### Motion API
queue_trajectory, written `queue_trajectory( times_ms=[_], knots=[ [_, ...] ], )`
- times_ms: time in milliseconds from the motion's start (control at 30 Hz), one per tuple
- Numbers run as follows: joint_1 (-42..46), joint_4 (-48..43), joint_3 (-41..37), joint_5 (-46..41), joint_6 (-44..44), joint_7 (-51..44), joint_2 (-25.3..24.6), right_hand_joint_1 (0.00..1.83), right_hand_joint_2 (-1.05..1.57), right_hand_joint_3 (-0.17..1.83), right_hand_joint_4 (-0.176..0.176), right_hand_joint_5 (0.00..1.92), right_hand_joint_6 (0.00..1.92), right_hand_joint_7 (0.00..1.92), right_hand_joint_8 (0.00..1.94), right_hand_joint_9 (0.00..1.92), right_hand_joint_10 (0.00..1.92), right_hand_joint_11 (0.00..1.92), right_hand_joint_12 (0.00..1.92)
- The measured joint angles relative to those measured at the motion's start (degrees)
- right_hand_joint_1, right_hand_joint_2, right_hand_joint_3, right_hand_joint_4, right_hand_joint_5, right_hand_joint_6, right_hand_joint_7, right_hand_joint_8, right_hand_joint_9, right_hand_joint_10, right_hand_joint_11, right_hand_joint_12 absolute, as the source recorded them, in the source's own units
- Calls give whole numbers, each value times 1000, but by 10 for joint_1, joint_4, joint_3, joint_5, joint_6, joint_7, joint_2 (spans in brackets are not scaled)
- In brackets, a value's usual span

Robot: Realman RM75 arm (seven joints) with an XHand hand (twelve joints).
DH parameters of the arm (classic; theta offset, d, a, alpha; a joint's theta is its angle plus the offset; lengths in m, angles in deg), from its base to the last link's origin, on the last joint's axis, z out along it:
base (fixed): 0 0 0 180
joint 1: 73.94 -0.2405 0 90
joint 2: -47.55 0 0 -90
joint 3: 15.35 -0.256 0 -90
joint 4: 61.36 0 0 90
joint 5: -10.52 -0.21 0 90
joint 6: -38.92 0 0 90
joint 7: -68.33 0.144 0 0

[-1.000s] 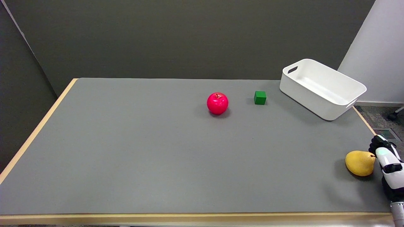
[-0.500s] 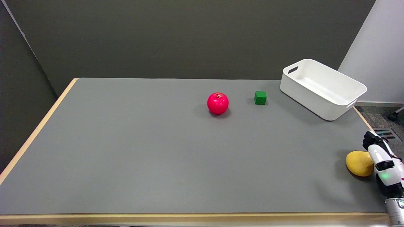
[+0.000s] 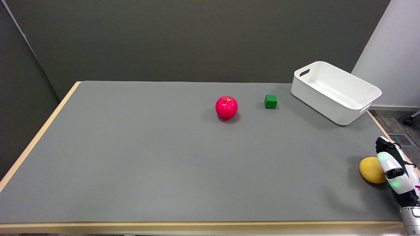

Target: Pick up the yellow pear.

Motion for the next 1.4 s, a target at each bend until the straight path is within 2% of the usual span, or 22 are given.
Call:
queue_trajectory(
  times_ms=[133, 233, 300, 400, 733, 933, 1033, 1167, 1200, 1233, 1300, 1367, 1400],
  knots=[
    [1, -2, 0, 2, 0, -12, 0, 258, 553, 928, -56, 161, 448, 177, 382, 54, 708, -1, 735],
    [2, -3, 1, 3, 0, -20, 0, 444, 586, 932, -47, 147, 419, 176, 362, 53, 709, -1, 735],
    [2, -3, 1, 4, 0, -24, 0, 514, 627, 855, -46, 166, 357, 201, 293, 53, 710, -1, 731],
    [2, -4, 2, 6, 0, -30, 0, 654, 611, 984, -39, 117, 408, 149, 357, 45, 697, -1, 729],
    [0, -5, 2, 17, -4, -40, 2, 909, 657, 1053, -15, 88, 359, 103, 307, 26, 666, -1, 704],
    [-3, -6, 1, 21, -6, -44, 4, 1001, 691, 1064, -2, 111, 318, 131, 267, 49, 661, -1, 808],
    [-4, -6, 1, 22, -7, -45, 5, 1038, 740, 1084, -19, 177, 370, 255, 338, 151, 723, -1, 1021],
    [-7, -7, 0, 23, -7, -47, 6, 1111, 817, 1038, -71, 255, 499, 399, 674, 339, 897, 87, 1266],
    [-7, -8, 0, 23, -7, -47, 6, 1107, 852, 996, -74, 265, 569, 403, 759, 350, 965, 115, 1342],
    [-7, -8, 0, 23, -7, -48, 7, 1104, 893, 950, -78, 275, 665, 404, 880, 361, 1056, 142, 1451],
    [-8, -9, -2, 23, -6, -51, 7, 1149, 963, 851, -92, 265, 944, 359, 1295, 370, 1327, 78, 1801],
    [-9, -10, -5, 23, -5, -54, 7, 1398, 1317, 162, -124, 226, 1140, 345, 1860, 447, 1813, 4, 1914],
    [-9, -10, -6, 23, -4, -55, 7, 1339, 1374, 79, -125, 251, 1385, 366, 1913, 477, 1850, -1, 1919]
  ],
)
